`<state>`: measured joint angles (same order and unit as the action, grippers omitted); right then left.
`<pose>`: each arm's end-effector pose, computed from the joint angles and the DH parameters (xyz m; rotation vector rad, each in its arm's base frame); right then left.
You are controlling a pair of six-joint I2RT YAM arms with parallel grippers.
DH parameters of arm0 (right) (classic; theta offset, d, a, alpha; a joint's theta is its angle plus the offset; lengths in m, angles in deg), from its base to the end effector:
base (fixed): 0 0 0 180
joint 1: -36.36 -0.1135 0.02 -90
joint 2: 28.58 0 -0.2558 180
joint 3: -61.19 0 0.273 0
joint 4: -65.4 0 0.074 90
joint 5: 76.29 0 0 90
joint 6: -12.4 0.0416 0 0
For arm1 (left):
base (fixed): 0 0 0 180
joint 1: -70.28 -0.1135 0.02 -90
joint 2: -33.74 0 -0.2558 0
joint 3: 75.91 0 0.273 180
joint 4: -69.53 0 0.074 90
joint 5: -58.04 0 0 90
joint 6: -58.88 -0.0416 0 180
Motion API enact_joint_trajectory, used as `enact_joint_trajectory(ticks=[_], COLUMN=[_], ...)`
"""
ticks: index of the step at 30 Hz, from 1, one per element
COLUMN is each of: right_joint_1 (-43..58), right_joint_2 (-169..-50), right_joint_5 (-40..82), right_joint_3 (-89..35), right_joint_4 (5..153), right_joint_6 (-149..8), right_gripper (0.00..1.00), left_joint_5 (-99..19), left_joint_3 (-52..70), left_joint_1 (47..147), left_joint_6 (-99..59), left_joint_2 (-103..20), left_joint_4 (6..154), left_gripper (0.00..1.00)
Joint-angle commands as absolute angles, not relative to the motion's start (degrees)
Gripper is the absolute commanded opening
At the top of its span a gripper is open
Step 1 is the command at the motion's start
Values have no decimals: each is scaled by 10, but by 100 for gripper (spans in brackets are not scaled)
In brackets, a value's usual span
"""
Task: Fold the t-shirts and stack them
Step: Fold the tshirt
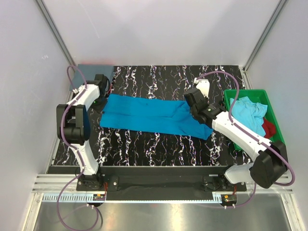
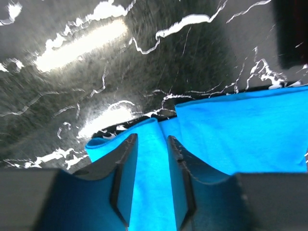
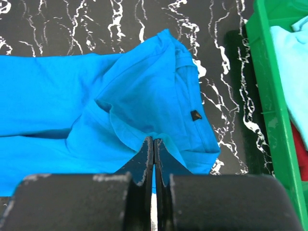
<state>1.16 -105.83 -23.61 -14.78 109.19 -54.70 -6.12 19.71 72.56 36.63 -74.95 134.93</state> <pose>0.2696 0.1593 0.2811 0.0683 2.1749 -0.2035 0.3906 0.0026 0.1849 -1.5123 2.2369 0.3508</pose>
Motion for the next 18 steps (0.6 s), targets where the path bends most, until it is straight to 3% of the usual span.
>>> enact_joint_trajectory(ticks=[1, 11, 18], right_joint_1=[16, 27, 40], right_joint_2=[-1065, -1058, -1088], right_joint_5=[-222, -236, -229], right_joint_3=[-175, -175, -187], right_joint_4=[1078, 1080, 1064], right_joint_6=[-556, -545, -583], right_gripper=[0, 0, 0], left_joint_5=[2, -21, -17], left_joint_3=[215, 149, 119], left_joint_1=[740, 777, 779], left_joint_6=[346, 316, 322], left_joint_2=[-689, -653, -685], left_joint_4=[1361, 1322, 1293], left_gripper=[38, 30, 31])
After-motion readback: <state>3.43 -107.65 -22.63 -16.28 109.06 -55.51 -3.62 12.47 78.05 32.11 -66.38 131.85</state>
